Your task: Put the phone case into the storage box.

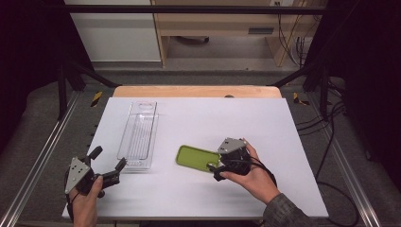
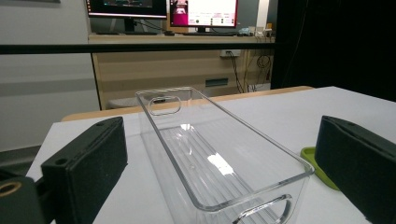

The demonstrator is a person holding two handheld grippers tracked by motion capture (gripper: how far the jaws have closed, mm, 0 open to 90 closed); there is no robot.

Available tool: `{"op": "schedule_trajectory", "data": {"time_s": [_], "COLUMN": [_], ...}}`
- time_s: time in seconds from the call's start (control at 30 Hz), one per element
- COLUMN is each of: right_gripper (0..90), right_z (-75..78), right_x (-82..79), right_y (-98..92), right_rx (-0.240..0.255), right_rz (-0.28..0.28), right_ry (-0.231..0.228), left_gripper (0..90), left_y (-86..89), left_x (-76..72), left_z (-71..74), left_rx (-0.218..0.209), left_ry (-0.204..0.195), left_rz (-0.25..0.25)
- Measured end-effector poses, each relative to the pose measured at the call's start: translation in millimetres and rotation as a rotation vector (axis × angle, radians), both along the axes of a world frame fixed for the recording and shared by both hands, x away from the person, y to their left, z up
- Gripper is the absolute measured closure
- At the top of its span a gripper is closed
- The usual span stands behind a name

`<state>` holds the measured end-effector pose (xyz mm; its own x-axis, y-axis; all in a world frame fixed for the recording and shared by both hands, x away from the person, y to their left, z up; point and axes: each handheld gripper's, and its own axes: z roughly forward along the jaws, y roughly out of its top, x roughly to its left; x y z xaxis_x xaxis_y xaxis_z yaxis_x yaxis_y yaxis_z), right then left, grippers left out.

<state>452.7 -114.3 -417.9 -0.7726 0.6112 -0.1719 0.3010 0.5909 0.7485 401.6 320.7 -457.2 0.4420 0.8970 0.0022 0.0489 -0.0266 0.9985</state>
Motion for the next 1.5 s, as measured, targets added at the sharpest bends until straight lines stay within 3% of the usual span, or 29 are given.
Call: {"op": "schedule_trajectory", "data": {"time_s": [1.23, 1.5], "right_gripper": [9.6, 11.1], "right_z": [-11.8, -18.3], "right_x": [7.0, 12.7], "right_y": [16.3, 20.7], "right_rx": [-0.114, -0.157], "right_rz": [0.098, 0.105], "right_ry": [0.107, 0.159], "left_gripper": [2.2, 2.2], "left_y": [-3.7, -4.4], "left_x": [2.5, 2.7], "left_z": [-0.5, -0.3], "left_rx": [0.031, 0.034], "left_ry": [0.003, 0.003], "left_rz": [-0.014, -0.02]}}
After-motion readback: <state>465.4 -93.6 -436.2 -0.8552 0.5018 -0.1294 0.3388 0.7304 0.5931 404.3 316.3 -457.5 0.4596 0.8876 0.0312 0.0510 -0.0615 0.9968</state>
